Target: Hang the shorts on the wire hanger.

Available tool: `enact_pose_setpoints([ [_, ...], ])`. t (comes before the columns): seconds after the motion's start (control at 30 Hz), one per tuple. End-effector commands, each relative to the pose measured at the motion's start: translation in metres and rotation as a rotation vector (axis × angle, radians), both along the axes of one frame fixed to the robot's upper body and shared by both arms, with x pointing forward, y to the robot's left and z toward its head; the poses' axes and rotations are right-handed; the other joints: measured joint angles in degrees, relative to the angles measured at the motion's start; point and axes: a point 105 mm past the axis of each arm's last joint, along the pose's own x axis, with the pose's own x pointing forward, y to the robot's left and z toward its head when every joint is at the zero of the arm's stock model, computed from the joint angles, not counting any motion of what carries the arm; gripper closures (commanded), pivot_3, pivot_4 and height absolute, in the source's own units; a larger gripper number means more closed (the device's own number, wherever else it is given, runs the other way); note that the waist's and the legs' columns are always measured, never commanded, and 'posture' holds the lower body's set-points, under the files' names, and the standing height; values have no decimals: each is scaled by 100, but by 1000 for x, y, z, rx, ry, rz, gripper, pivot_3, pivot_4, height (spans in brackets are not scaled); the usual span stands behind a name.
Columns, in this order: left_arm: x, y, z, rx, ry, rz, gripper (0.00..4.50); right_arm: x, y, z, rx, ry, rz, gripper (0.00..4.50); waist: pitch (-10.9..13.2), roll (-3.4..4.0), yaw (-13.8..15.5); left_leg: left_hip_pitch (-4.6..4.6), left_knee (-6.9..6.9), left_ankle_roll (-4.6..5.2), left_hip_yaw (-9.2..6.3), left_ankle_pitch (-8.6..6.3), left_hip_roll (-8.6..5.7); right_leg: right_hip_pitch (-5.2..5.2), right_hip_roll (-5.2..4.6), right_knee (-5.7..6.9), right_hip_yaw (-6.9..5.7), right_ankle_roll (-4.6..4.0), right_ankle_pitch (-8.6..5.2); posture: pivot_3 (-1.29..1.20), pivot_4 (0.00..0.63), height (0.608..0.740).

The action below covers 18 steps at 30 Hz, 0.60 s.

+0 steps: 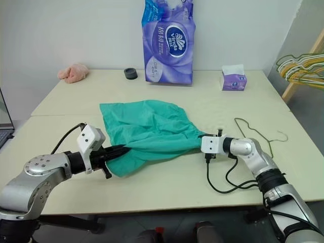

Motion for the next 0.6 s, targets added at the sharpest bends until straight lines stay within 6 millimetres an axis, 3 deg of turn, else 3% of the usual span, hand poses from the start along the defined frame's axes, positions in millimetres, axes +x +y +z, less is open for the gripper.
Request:
enact_pose_setpoints([
  [0.03,-3,-3,6,40,-26,-58,4500,7,-9,26,-19,-111,7,4348,0,0,-1,0,0,0,0,0,0,0,-1,0,0,0,0,-86,64,740],
  [0.23,-10,-28,-7,89,-1,-207,4500,9,-31,40,-101,-193,-16,4430,0,0,4,0,1,0,0,0,-4,1,-1,1,-1,0,0,-105,63,740],
  [0.37,-3,-41,-15,169,-58,-252,4500,3,-47,40,-177,-131,-56,4430,0,1,-2,0,0,0,1,0,-5,0,-1,1,1,0,0,-120,64,740],
  [0.5,-9,-51,-21,221,-72,-344,4500,-21,-56,38,-227,19,-76,4430,0,1,-4,-1,0,1,1,-1,-1,1,-1,0,2,0,0,-131,65,740],
  [0.6,-19,-44,-22,266,-33,-420,4500,-48,-61,36,-248,185,-64,4430,0,2,-25,-3,1,1,2,-1,1,-2,-1,1,2,-1,0,-136,67,740],
])
